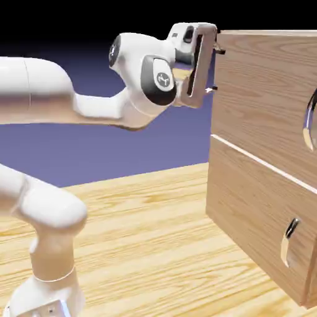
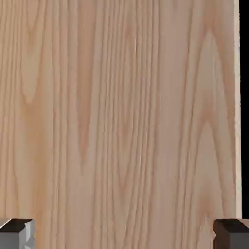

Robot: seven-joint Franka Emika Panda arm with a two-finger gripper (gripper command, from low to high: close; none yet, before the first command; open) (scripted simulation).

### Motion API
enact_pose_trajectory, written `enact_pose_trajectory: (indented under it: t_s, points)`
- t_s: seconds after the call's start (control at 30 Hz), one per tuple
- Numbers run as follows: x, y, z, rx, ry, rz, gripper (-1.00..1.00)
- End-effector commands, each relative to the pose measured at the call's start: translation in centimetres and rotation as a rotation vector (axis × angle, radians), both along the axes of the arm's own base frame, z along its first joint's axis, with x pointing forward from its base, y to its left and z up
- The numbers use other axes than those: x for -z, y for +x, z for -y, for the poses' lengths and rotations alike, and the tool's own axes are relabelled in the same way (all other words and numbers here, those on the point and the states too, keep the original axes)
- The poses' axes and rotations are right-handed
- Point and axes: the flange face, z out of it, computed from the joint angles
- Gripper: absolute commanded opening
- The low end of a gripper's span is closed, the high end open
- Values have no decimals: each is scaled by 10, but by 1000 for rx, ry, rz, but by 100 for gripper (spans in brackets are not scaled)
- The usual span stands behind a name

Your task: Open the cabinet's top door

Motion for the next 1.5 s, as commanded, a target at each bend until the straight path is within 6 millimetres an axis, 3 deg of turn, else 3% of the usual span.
enact_pose_trajectory:
  t_s: [0.0, 0.2, 0.37, 0.53, 0.7, 0.8, 0.87, 1.03, 1.07, 1.1, 1.47]
  points:
    - [-2, 0, 7, -7, -53, 22, 0]
    - [-1, 7, 50, -25, -373, 133, 0]
    - [15, 22, 86, -22, -640, 196, 0]
    - [45, 45, 120, -18, -911, 228, 0]
    - [89, 74, 148, -25, -1188, 234, 0]
    - [122, 94, 161, -40, -1357, 228, 0]
    - [124, 95, 161, -41, -1367, 227, 0]
    - [124, 145, 160, -41, -1367, 227, 0]
    - [124, 145, 160, -41, -1367, 227, -100]
    - [124, 145, 160, -41, -1367, 227, -100]
    - [124, 51, 123, 131, -1385, 86, -100]
